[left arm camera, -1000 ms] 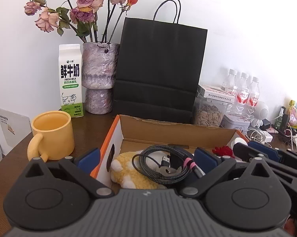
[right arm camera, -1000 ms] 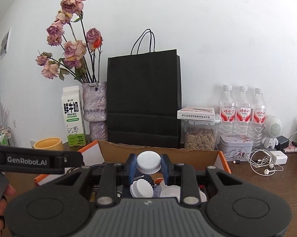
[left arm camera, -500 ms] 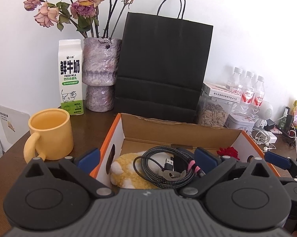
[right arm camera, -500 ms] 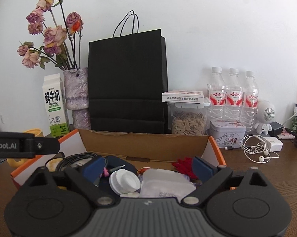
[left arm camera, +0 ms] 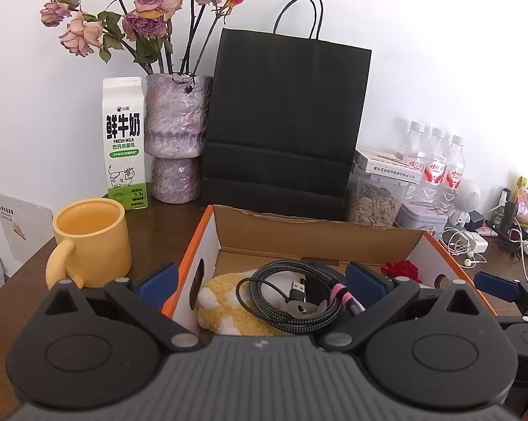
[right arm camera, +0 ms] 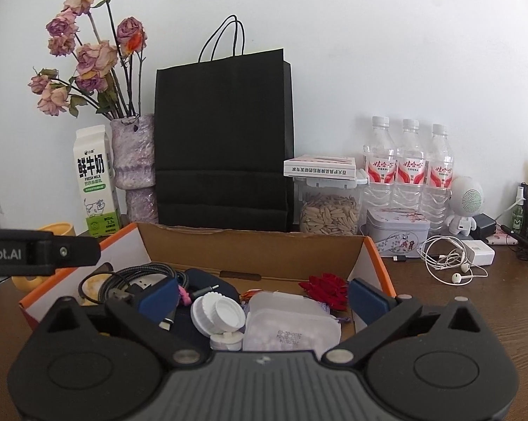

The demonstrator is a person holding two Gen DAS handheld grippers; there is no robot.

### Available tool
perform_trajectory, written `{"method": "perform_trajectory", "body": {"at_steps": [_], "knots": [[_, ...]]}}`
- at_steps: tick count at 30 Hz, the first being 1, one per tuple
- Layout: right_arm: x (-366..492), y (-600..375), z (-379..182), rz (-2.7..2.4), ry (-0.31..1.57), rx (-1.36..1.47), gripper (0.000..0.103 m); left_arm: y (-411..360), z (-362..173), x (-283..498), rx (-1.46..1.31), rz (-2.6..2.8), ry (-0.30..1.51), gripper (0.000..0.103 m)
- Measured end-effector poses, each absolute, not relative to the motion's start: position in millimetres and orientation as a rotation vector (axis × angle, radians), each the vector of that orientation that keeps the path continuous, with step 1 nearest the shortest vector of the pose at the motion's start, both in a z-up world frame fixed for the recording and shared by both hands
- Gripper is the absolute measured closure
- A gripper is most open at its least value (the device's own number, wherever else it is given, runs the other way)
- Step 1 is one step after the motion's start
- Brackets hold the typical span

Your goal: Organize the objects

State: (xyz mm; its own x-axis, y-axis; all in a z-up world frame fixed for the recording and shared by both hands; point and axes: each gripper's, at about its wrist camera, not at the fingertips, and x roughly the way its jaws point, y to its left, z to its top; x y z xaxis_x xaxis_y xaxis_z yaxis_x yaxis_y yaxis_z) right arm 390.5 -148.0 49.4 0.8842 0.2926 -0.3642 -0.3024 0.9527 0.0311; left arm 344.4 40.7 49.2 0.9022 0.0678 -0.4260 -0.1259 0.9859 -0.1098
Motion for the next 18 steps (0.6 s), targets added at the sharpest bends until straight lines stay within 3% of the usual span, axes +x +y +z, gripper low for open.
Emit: {"method": "perform_trajectory", "body": {"at_steps": [18], "knots": [[309.7, -176.9, 51.9, 0.321, 0.477, -0.025, 0.000, 41.9, 39.1, 263.1, -0.089, 0.066, 0.515, 0.000]]}}
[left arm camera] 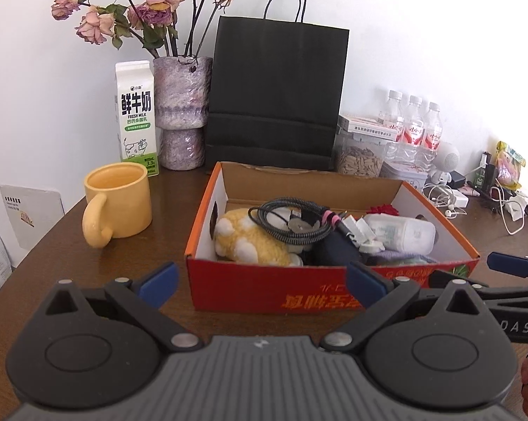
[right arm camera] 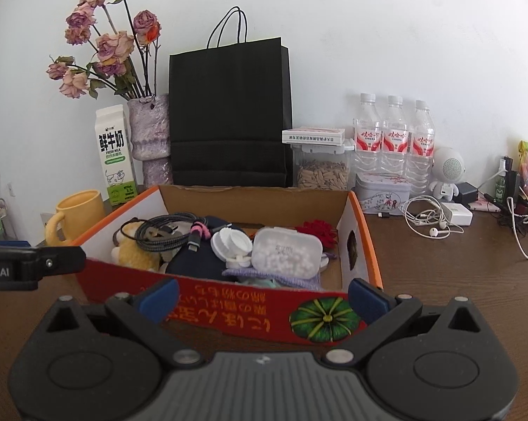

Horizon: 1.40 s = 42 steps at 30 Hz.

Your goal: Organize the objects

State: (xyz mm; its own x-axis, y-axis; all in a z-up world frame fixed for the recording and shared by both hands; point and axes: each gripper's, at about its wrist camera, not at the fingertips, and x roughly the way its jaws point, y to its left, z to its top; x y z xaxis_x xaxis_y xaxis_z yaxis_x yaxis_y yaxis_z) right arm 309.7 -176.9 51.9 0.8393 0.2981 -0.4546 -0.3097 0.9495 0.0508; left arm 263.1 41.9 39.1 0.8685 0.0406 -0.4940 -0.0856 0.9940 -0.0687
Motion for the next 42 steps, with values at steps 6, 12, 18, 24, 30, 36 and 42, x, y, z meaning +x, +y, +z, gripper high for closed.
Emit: {"method": "perform_trajectory", "body": {"at_steps": [6, 12, 18, 24, 30, 36, 42], "knots": [[281.3, -184.9, 48.0, 0.334, 0.529, -0.021, 0.000, 42.6, 28.8, 233.6, -0.068, 0.063, 0.557, 0.000], [264.0, -189.9, 47.7, 0.339, 0.544, -0.011, 0.000, 42.4, 22.9, 217.2, -0.078, 0.057, 0.589, 0.000], [255.9, -192.2, 50.5, 0.340, 0.540, -0.011, 0.000, 42.3, 23.2, 210.5, -0.083, 0.055, 0.593, 0.000], [253.6, -192.9, 52.1, 0.340, 0.538, -0.013, 0.000, 42.0, 23.9, 208.1, -0.082, 0.055, 0.592, 0.000], [249.8, -192.6, 54.4, 0.343, 0.533, -0.015, 0.000, 40.7, 25.9, 205.1, -0.077, 0.055, 0.585, 0.000], [249.0, -191.9, 54.8, 0.343, 0.532, -0.015, 0.000, 41.3, 27.2, 203.4, -0.078, 0.054, 0.584, 0.000], [247.5, -191.0, 55.7, 0.343, 0.531, -0.017, 0.000, 41.4, 27.9, 201.7, -0.075, 0.056, 0.584, 0.000]]}}
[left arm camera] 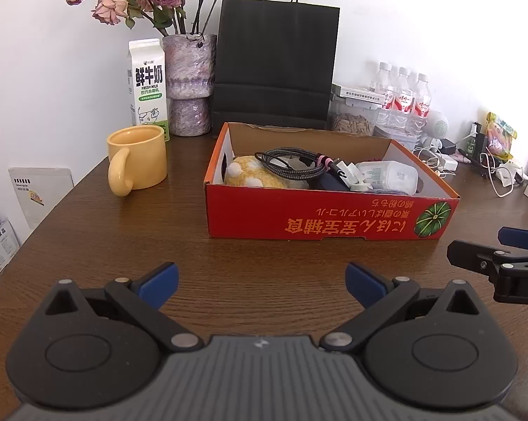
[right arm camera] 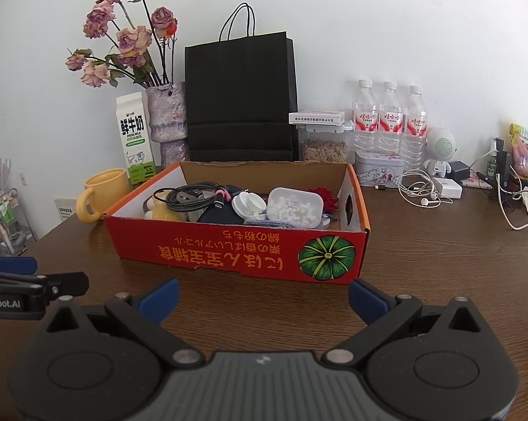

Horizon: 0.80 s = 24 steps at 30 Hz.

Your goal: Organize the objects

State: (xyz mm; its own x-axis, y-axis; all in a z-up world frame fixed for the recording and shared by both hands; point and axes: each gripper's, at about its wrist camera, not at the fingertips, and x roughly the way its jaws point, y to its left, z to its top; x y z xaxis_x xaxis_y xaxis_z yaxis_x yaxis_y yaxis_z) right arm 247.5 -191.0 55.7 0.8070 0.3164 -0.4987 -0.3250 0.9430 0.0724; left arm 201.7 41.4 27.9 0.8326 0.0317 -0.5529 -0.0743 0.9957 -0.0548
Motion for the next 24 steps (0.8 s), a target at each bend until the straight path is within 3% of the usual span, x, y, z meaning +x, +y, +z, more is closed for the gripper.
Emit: {"method": "perform_trajectory", "body": {"at_steps": [24], "knots": [[246.8, -190.8, 55.7, 0.342, 0.531, -0.017, 0.000, 41.3, 27.1, 199.9, -0.081, 0.022, 0.591, 0.000]]}}
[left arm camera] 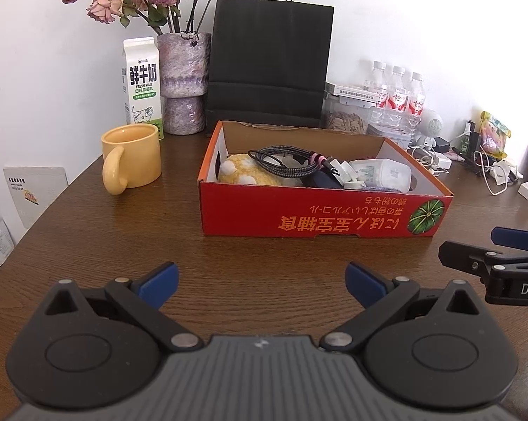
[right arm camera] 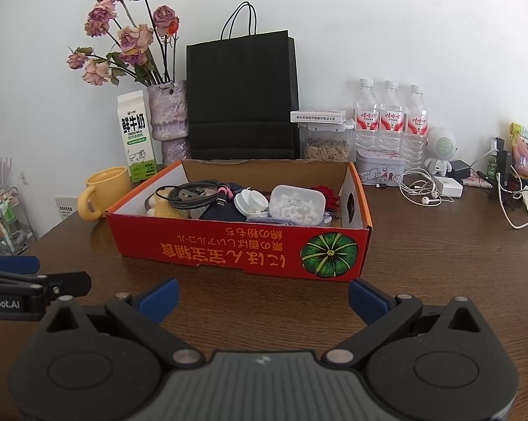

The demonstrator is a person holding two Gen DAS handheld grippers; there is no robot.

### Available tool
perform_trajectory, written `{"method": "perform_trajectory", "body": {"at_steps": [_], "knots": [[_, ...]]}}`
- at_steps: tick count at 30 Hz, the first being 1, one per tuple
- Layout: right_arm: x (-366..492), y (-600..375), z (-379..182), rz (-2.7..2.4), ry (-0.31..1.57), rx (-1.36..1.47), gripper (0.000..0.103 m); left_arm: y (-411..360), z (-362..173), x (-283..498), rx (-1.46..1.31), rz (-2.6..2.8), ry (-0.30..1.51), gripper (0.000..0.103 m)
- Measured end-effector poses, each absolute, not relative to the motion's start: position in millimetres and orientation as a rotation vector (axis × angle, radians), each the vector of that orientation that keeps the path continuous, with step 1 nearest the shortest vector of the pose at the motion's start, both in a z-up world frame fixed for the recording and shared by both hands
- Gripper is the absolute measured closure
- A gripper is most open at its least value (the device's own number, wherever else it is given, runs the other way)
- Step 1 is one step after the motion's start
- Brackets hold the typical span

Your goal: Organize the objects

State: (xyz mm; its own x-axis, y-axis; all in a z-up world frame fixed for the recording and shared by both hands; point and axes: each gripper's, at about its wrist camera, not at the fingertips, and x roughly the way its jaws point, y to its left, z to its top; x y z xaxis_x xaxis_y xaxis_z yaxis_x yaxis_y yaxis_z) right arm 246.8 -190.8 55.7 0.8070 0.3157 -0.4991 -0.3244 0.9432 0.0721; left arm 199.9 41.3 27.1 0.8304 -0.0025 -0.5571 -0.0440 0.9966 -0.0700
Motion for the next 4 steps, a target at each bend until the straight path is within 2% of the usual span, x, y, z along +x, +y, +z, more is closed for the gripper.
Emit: {"method": "perform_trajectory", "body": {"at_steps": [4], "knots": [[246.3, -190.2, 56.2, 0.342, 0.531, -0.018, 0.000, 39.9, 26.0, 199.6, -0.079, 0.023, 0.589, 0.000]]}}
